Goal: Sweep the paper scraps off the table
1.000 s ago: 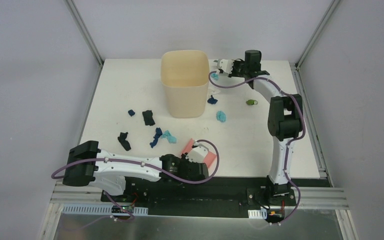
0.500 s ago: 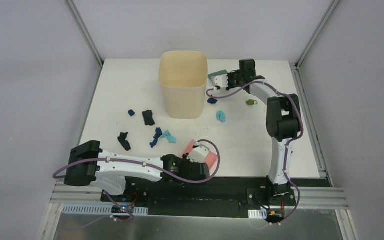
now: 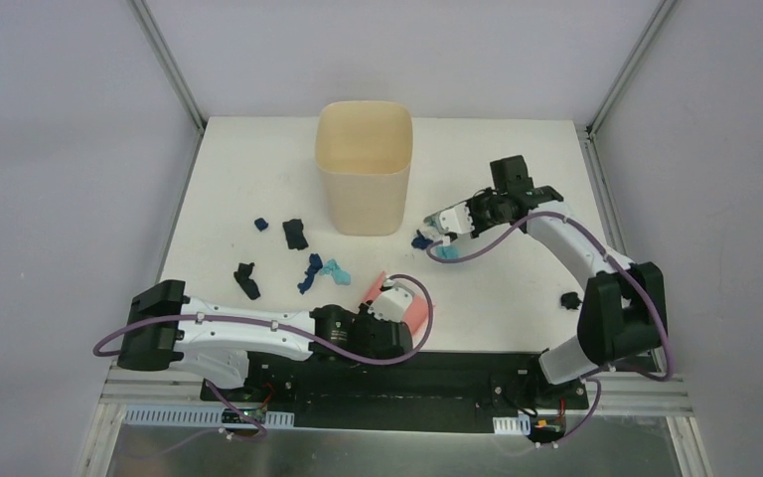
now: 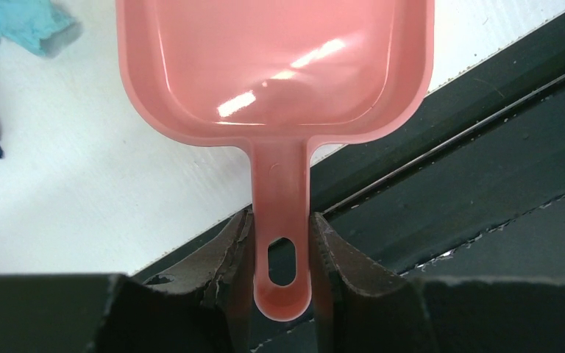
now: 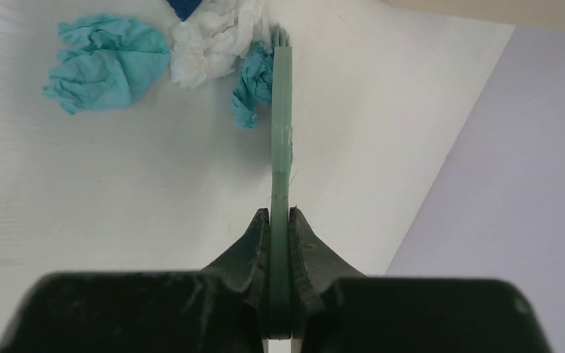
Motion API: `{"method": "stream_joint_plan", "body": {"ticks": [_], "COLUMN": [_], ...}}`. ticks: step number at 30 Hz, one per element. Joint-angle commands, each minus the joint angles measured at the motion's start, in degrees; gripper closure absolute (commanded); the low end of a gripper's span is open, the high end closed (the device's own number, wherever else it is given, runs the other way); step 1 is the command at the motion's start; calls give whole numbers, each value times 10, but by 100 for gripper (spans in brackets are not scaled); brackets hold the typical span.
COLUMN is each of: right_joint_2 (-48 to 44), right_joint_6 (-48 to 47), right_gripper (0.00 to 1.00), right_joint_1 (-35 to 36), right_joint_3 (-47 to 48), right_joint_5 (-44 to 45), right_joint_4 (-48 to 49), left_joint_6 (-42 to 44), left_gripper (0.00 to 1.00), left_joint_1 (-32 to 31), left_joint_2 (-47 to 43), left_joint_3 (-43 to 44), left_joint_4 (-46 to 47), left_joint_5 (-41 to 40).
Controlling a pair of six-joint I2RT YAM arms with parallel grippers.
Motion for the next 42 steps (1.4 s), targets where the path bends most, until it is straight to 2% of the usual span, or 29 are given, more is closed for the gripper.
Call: {"method": "stream_joint_plan", "body": {"ticks": [1, 3, 5, 8, 12, 14, 16, 21, 26, 30, 34, 42], "right_joint_2": [-85, -112, -135, -152, -144, -141, -135, -63, 35, 37, 25, 45], "right_joint_6": [53, 102, 198, 329, 467, 523, 568, 611, 671, 707, 726, 725], "right_gripper": [100, 100, 100, 100, 100, 100, 100, 100, 100, 100, 100, 100], "right_joint_1": [20, 20, 19, 7, -30, -47, -63, -115, -157, -157, -157, -157], "right_joint_3": [-44, -42, -26, 38, 132, 148, 144, 149, 238, 240, 215, 204], "right_joint_5": [-2, -7, -1, 25, 49, 72, 114, 199, 177, 157, 154, 162], "right_joint_4": [-108, -129, -127, -122, -160, -152, -117, -34, -56, -42, -23, -17], "left_joint_6": [59, 69, 85, 92, 80, 66, 62, 102, 121, 79, 43, 67], "left_gripper": [91, 91, 91, 91, 90, 90, 86, 66, 48, 43, 38, 40], "left_joint_1": [-5, -4, -3, 6, 29, 42, 54, 85, 95, 80, 60, 35], "left_joint_2": [19, 31, 35, 40, 45, 47, 48, 44, 26, -4, -50, 59], "left_joint_3": [49, 60, 60, 57, 58, 59, 60, 62, 58, 20, -59, -33], "left_joint_4": [-28, -31, -8, 22, 25, 13, 1, 15, 21, 37, 117, 101], "left_joint_5": [-24, -20, -5, 25, 51, 49, 54, 101, 86, 60, 58, 71]}}
